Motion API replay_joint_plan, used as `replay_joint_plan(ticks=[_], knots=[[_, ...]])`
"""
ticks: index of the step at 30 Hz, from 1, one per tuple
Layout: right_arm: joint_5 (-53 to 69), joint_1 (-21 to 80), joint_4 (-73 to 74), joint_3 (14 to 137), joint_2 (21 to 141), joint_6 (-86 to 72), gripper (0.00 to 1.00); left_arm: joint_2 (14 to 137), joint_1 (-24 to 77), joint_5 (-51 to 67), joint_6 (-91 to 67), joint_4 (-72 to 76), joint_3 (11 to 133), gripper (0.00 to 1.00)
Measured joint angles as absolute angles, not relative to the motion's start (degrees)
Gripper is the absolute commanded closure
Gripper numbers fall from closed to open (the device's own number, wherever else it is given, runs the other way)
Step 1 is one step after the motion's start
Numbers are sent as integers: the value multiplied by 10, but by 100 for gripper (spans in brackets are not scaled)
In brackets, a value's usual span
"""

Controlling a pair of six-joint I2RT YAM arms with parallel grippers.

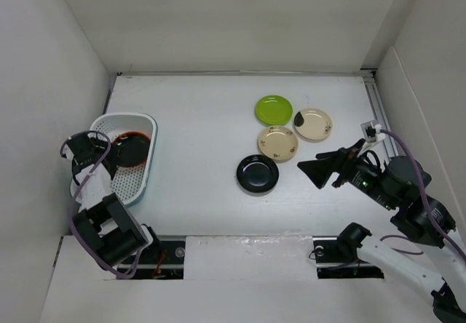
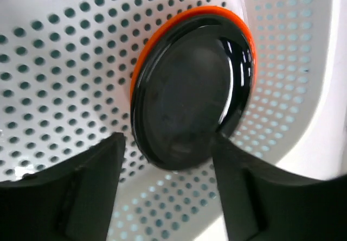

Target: Place the plates into the plastic bin on the countertop

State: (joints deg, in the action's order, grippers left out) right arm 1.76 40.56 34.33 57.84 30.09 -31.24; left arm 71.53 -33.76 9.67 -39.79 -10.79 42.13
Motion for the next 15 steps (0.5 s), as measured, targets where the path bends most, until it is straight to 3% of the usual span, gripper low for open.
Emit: replay_joint_plan(ticks=[1, 2, 10, 15], knots=[[19, 405, 343, 578, 298, -312, 0, 715, -338, 100, -401, -109, 421, 26], [20, 406, 343, 576, 295, -312, 0, 712, -338, 102, -401, -110, 422, 1], [20, 406, 344, 575, 281, -312, 0, 588, -307, 70, -370, -154, 482, 0], [19, 406, 344, 575, 282, -312, 0, 488, -295, 156, -341, -125, 490, 0]])
